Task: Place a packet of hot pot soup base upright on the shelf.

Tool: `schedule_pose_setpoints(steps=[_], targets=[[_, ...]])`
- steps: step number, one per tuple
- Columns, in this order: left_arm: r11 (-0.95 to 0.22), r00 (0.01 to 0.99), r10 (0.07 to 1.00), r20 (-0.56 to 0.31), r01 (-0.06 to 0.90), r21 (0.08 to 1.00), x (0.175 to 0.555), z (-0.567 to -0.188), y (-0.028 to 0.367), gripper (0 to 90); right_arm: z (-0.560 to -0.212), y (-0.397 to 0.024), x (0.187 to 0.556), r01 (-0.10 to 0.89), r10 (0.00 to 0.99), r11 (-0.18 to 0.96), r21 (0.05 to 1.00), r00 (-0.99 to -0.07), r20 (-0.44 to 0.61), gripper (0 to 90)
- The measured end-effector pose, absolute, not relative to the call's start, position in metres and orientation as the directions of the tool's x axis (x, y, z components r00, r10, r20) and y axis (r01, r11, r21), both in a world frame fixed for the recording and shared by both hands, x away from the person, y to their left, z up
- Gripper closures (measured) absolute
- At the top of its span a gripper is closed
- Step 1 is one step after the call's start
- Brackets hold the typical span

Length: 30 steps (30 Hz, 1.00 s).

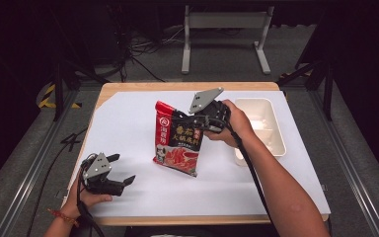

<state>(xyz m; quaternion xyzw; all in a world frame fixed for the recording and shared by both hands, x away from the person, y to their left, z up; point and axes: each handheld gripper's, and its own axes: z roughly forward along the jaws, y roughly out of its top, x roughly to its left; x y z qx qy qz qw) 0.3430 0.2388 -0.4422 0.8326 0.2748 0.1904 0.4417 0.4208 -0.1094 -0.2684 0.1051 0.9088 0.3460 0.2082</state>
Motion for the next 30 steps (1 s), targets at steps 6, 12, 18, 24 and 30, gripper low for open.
schedule_pose_setpoints(steps=[6,12,18,24,30], targets=[[-0.459,0.775,0.628,0.074,0.291,0.840,0.343,-0.442,0.239,8.4,-0.259,-0.118,0.426,0.047,0.357,0.735,0.677,-0.875,-0.327,89.2],[-0.460,0.775,0.627,0.073,0.294,0.838,0.344,-0.443,0.239,8.4,-0.252,-0.127,0.435,0.061,0.385,0.736,0.674,-0.857,-0.342,89.4],[-0.463,0.777,0.625,0.072,0.295,0.836,0.344,-0.443,0.239,8.4,-0.244,-0.139,0.444,0.070,0.418,0.717,0.693,-0.839,-0.348,89.8],[-0.468,0.780,0.622,0.073,0.295,0.833,0.344,-0.443,0.239,8.4,-0.240,-0.147,0.449,0.079,0.435,0.716,0.694,-0.828,-0.353,89.9],[-0.467,0.780,0.622,0.074,0.294,0.834,0.344,-0.443,0.240,8.3,-0.230,-0.160,0.454,0.086,0.464,0.704,0.704,-0.807,-0.365,89.9]])
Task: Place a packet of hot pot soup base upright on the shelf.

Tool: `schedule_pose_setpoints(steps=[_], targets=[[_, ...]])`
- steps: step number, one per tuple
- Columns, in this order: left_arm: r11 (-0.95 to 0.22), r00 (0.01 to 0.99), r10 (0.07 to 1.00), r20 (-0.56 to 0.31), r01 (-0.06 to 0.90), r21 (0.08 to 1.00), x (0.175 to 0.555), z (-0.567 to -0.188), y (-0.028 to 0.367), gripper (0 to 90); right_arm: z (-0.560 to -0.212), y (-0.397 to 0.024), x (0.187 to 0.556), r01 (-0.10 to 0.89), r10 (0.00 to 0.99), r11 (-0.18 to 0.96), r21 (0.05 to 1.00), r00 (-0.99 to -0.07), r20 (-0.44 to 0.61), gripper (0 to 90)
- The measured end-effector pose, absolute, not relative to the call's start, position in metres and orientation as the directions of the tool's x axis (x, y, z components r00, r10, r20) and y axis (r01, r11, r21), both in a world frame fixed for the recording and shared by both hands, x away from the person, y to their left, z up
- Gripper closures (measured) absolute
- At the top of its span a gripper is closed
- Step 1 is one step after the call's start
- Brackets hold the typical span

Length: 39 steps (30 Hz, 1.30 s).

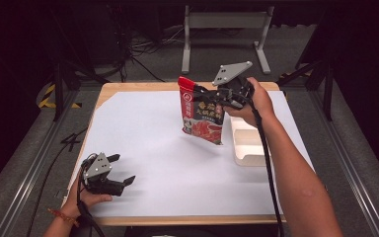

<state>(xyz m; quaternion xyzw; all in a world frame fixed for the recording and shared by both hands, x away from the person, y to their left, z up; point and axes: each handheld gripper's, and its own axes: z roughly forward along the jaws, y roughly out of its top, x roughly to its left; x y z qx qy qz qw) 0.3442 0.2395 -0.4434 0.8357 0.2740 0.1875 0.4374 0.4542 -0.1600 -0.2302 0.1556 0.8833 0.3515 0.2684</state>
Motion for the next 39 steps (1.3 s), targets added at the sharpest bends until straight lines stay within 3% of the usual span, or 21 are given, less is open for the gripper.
schedule_pose_setpoints(steps=[24,39], targets=[[-0.462,0.783,0.618,0.066,0.294,0.837,0.346,-0.444,0.238,7.8,-0.199,-0.216,0.472,0.131,0.568,0.681,0.720,-0.716,-0.407,89.9],[-0.465,0.785,0.617,0.061,0.301,0.833,0.346,-0.445,0.237,7.8,-0.198,-0.257,0.481,0.194,0.623,0.677,0.710,-0.665,-0.412,89.9]])
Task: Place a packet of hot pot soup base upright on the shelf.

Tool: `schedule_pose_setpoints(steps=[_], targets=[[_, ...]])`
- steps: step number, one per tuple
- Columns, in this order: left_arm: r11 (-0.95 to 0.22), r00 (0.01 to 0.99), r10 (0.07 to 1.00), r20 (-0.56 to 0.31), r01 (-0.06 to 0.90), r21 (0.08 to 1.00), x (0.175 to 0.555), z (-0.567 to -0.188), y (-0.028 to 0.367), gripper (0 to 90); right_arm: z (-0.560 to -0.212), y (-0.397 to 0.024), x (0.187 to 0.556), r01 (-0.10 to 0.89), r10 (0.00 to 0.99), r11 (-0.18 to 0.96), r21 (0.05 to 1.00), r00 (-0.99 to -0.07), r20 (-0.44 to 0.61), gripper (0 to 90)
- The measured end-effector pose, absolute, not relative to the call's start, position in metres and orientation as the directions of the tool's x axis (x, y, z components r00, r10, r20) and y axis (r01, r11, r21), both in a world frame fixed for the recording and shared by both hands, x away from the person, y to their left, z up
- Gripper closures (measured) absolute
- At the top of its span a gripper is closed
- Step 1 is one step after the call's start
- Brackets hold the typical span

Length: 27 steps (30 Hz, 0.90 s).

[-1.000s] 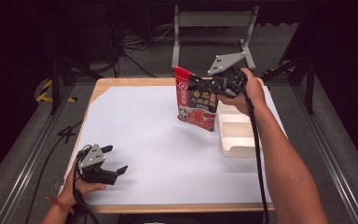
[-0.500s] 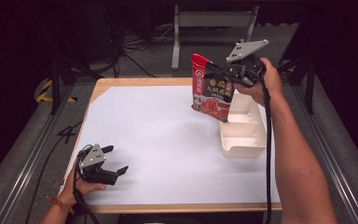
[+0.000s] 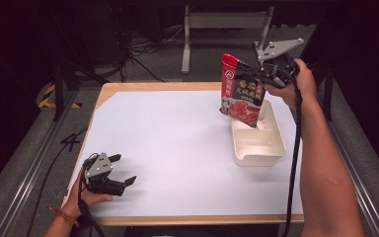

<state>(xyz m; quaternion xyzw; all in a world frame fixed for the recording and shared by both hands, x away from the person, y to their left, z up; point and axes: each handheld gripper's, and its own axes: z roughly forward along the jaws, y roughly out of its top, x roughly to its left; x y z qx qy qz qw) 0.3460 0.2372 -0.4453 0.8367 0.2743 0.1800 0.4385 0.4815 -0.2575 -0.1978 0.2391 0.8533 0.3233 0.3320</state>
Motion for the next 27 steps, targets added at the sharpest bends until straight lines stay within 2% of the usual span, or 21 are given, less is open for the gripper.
schedule_pose_setpoints(steps=[11,27], targets=[[-0.475,0.788,0.612,0.066,0.300,0.827,0.346,-0.445,0.236,7.9,-0.208,-0.288,0.486,0.234,0.662,0.658,0.716,-0.632,-0.403,89.9],[-0.479,0.788,0.612,0.067,0.301,0.825,0.346,-0.446,0.235,8.0,-0.212,-0.304,0.492,0.243,0.700,0.631,0.736,-0.588,-0.406,89.9]])
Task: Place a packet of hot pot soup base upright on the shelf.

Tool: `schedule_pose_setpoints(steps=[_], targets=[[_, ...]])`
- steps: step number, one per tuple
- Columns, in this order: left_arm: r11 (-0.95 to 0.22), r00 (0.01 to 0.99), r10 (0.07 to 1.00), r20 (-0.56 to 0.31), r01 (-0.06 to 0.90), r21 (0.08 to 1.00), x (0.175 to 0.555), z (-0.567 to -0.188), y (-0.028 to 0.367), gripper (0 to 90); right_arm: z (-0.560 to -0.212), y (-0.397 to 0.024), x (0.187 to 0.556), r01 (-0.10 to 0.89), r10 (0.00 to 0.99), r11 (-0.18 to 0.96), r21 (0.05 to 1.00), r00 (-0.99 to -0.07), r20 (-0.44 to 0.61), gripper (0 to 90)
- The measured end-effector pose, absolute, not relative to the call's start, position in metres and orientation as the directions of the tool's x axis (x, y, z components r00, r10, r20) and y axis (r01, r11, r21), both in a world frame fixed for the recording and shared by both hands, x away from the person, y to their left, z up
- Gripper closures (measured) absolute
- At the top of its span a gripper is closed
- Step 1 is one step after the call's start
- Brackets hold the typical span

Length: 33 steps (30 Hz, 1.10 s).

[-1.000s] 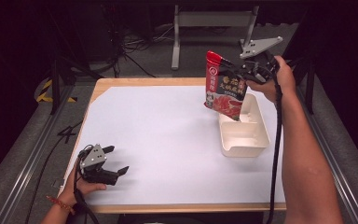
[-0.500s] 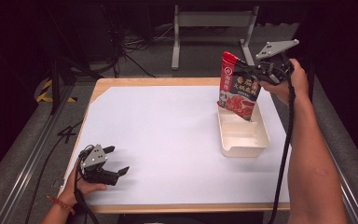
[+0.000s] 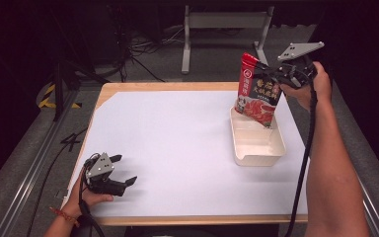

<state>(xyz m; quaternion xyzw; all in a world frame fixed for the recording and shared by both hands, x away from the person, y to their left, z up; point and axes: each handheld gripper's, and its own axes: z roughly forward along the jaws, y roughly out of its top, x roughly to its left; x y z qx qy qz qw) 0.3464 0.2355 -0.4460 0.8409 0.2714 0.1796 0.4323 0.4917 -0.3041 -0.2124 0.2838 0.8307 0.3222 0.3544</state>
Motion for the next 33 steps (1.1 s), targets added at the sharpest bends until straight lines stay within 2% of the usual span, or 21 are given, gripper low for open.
schedule_pose_setpoints(steps=[15,33], targets=[[-0.477,0.788,0.612,0.066,0.301,0.826,0.346,-0.446,0.236,8.0,-0.249,-0.305,0.495,0.267,0.692,0.623,0.735,-0.626,-0.360,89.7],[-0.476,0.786,0.615,0.067,0.302,0.826,0.346,-0.446,0.235,7.9,-0.261,-0.319,0.492,0.302,0.732,0.577,0.758,-0.603,-0.316,89.3]])
